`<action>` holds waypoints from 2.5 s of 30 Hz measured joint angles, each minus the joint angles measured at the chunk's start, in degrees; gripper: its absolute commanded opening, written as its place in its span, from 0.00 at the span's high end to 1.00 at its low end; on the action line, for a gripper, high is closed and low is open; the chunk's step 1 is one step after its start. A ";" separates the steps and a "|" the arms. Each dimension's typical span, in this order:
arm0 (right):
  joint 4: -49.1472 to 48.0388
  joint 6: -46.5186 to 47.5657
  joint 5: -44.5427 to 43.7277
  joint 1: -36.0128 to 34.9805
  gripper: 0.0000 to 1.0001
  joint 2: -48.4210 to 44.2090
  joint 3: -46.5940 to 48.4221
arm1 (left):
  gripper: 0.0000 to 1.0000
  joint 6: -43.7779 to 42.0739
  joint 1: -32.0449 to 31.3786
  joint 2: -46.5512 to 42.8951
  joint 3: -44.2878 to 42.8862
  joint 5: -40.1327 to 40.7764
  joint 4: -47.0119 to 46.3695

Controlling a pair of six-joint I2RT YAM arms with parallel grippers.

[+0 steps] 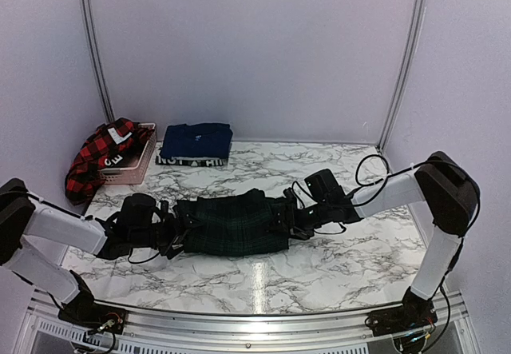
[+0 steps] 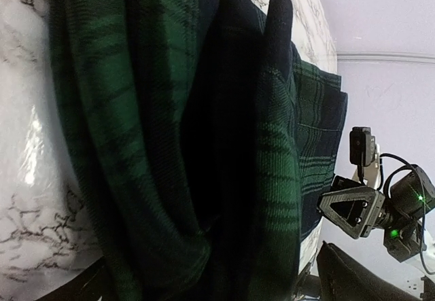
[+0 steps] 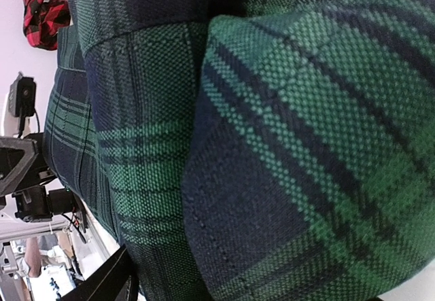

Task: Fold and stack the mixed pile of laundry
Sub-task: Pick up the rectangle-folded skirt from the center of the board, then place the rectangle-folded skirt at the corner of the board.

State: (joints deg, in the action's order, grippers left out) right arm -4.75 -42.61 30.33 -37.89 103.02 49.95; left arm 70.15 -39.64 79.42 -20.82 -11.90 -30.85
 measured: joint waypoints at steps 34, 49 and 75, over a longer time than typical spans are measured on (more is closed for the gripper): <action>28.52 14.82 -26.47 -6.01 1.00 18.32 46.21 | 1.00 -34.62 0.94 14.62 -39.01 24.11 38.23; 18.32 30.62 -31.74 -5.01 1.00 36.79 81.46 | 1.00 -51.30 17.16 19.37 -55.82 26.32 34.45; -10.97 29.31 -26.10 0.37 0.98 57.83 94.42 | 1.00 -57.31 24.90 38.07 -68.48 20.94 21.70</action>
State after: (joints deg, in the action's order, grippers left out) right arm -15.73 -13.30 4.23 -37.52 160.86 144.38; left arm 12.84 -14.74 117.49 -89.30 9.04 -9.15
